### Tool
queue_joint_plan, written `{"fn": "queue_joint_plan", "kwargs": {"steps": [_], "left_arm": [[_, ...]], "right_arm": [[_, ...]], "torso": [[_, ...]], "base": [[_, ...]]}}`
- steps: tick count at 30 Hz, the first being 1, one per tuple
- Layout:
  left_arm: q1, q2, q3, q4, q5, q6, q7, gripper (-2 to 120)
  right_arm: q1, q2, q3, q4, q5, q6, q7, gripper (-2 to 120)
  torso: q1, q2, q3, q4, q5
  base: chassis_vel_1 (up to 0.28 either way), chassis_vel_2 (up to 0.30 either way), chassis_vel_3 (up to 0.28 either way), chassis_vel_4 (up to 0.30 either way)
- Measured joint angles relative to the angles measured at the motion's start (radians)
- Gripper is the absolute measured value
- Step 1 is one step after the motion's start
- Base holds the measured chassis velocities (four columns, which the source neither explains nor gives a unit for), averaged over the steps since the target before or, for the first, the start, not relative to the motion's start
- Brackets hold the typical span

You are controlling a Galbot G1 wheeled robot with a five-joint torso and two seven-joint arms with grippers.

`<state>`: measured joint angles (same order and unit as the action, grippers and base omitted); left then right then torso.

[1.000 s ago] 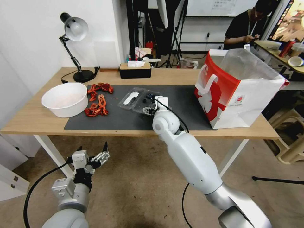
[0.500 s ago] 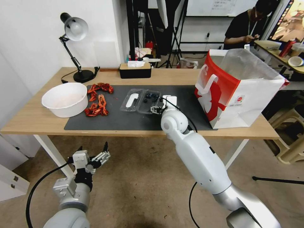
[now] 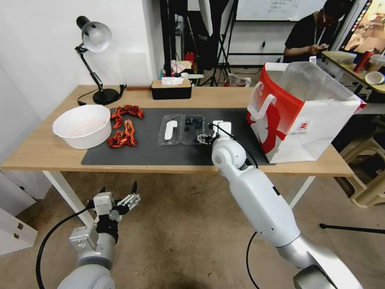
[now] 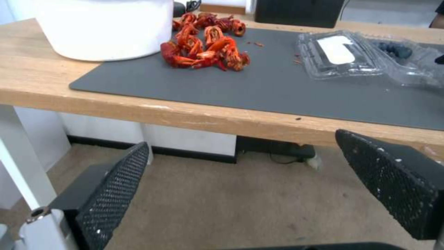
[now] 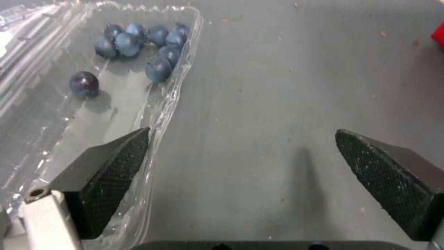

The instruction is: Close the takeout container lid, then place the container into the takeout bag.

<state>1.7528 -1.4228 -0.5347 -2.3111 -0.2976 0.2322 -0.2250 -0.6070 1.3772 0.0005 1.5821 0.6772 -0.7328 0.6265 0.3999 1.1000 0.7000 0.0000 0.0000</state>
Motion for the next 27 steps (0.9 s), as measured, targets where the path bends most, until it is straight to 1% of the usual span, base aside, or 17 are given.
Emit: {"fn": "queue_joint_plan", "kwargs": {"steps": [1,4,6,7,9,10,11,14,15,16,18,19,21,22,23,26,27], "left_arm": [[0.001,0.001,0.001,0.0,-0.001,-0.001,0.0,100],[0.001,0.005,0.001,0.0,-0.004,-0.001,0.0,100],[-0.004,0.011,0.002,0.0,-0.011,-0.002,-0.001,100],[-0.004,0.011,0.002,0.0,-0.011,-0.002,-0.001,100],[-0.012,0.016,0.004,-0.001,-0.024,-0.003,-0.001,100],[-0.019,0.021,0.006,-0.001,-0.037,-0.004,-0.001,100],[-0.019,0.021,0.006,-0.001,-0.037,-0.004,-0.001,100],[-0.038,0.03,0.014,0.001,-0.071,-0.006,0.0,100],[-0.038,0.03,0.014,0.001,-0.071,-0.006,0.0,100],[-0.045,0.032,0.017,0.003,-0.076,-0.007,0.0,100],[-0.054,0.034,0.02,0.007,-0.08,-0.005,0.0,100],[-0.054,0.034,0.02,0.007,-0.08,-0.005,0.0,100],[-0.059,0.036,0.024,0.012,-0.083,-0.004,-0.001,100],[-0.061,0.036,0.029,0.015,-0.084,-0.005,-0.004,100],[-0.061,0.036,0.029,0.015,-0.084,-0.005,-0.004,100],[-0.062,0.034,0.039,0.018,-0.089,-0.011,-0.01,100],[-0.063,0.033,0.042,0.019,-0.093,-0.013,-0.011,100]], "right_arm": [[-0.007,-0.008,0.006,0.011,-0.031,0.002,-0.034,100],[-0.016,-0.012,0.014,0.029,-0.048,0.01,-0.062,100],[-0.037,-0.029,0.022,0.078,-0.063,0.062,-0.108,100],[-0.037,-0.029,0.022,0.078,-0.063,0.062,-0.108,100],[-0.071,-0.063,0.025,0.133,-0.082,0.145,-0.158,100],[-0.12,-0.109,0.034,0.195,-0.111,0.245,-0.22,100],[-0.12,-0.109,0.034,0.195,-0.111,0.245,-0.22,100],[-0.294,-0.2,0.082,0.351,-0.182,0.418,-0.32,100],[-0.294,-0.2,0.082,0.351,-0.182,0.418,-0.32,100],[-0.358,-0.223,0.106,0.399,-0.208,0.46,-0.341,100],[-0.496,-0.256,0.167,0.492,-0.252,0.533,-0.374,100],[-0.496,-0.256,0.167,0.492,-0.252,0.533,-0.374,100],[-0.634,-0.272,0.211,0.574,-0.283,0.583,-0.392,100],[-0.709,-0.272,0.232,0.614,-0.304,0.613,-0.398,100],[-0.709,-0.272,0.232,0.614,-0.304,0.613,-0.398,100],[-0.865,-0.246,0.28,0.678,-0.374,0.701,-0.425,100],[-0.905,-0.235,0.294,0.69,-0.396,0.73,-0.435,100]], "torso": [[0.0,0.0,0.0,0.0,0.0],[0.0,0.0,0.0,-0.0001,0.0],[0.0,0.0,0.0,0.0004,0.0002],[0.0,0.0,0.0,0.0004,0.0002],[0.0,0.0,0.0,0.0005,-0.0001],[0.0,0.0,0.0,-0.0001,0.0002],[0.0,0.0,0.0,-0.0001,0.0002],[0.0,0.0,0.0,-0.0003,0.0004],[0.0,0.0,0.0,-0.0003,0.0004],[0.0,0.0,0.0,-0.0008,0.0007],[0.0,0.0,0.0,-0.0001,-0.0001],[0.0,0.0,0.0,-0.0001,-0.0001],[0.0,0.0,0.0,-0.0005,-0.0001],[0.0,0.0,0.0,0.0001,-0.0002],[0.0,0.0,0.0,0.0001,-0.0002],[0.0,0.0,0.0,-0.0005,-0.0002],[0.0,0.0,0.0,0.0007,-0.0002]], "base": [[0.0,0.0,0.0,0.0],[0.0,0.0,0.0,0.0],[0.0,0.0,0.0,0.0],[0.0,0.0,0.0,0.0],[0.0,0.0,0.0,0.0],[0.0,0.0,0.0,0.0],[0.0,0.0,0.0,0.0],[0.0,0.0,0.0,0.0],[0.0,0.0,0.0,0.0],[0.0,0.0,0.0,0.0],[0.0,0.0,0.0,0.0],[0.0,0.0,0.0,0.0],[0.0,0.0,0.0,0.0],[0.0,0.0,0.0,0.0],[0.0,0.0,0.0,0.0],[0.0,0.0,0.0,0.0],[0.0,0.0,0.0,0.0]]}}
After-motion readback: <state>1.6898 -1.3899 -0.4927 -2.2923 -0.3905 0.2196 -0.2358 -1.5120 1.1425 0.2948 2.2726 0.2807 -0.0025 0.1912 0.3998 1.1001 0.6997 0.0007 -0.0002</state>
